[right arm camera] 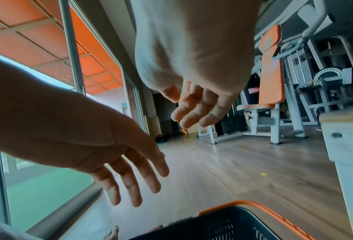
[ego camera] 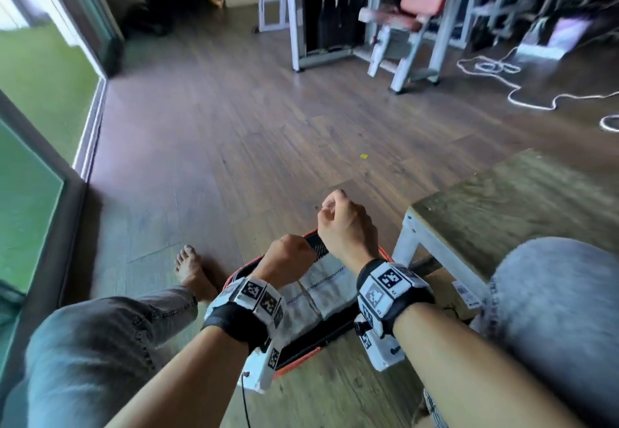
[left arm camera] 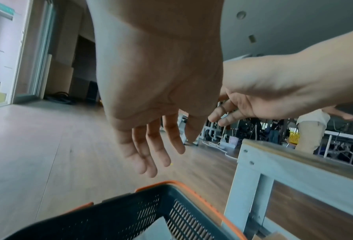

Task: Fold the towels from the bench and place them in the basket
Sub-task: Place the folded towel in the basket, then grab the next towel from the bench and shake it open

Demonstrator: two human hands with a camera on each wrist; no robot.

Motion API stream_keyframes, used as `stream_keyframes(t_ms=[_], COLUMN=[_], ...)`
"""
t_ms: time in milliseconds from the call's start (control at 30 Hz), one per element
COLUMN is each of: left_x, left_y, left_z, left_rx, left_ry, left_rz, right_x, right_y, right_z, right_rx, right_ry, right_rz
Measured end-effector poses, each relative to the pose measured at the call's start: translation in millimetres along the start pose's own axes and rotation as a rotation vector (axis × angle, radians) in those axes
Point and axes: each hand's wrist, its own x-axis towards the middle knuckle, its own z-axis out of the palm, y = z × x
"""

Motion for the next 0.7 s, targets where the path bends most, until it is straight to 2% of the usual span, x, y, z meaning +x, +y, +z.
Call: stream_keyframes(t_ms=[133, 200, 433, 700], left_x=[-42.3, -57.9, -72.9, -67.4], left_y=[22.4, 34.2, 70.6, 107.9], left_z=[-20.8, -28.4, -50.6, -46.3], left_rx=[-0.082, -0.097, -0.121, -0.115], left_ry=[0.145, 0.173, 0.188, 0.207], left_rz=[0.024, 0.04, 0.105, 0.165], right_x=[-18.4, -24.5, -37.8, -52.9], right_y=[-17.4, -23.3, -36.9, -23.7], right_z=[-33.0, -49.5, -92.9, -115.6], right_rx=[0.041, 0.048, -0.031, -0.045], right_ry=[-0.151, -0.174, -0.071, 0.068], right_rz=[0.089, 0.091, 0.075, 0.169])
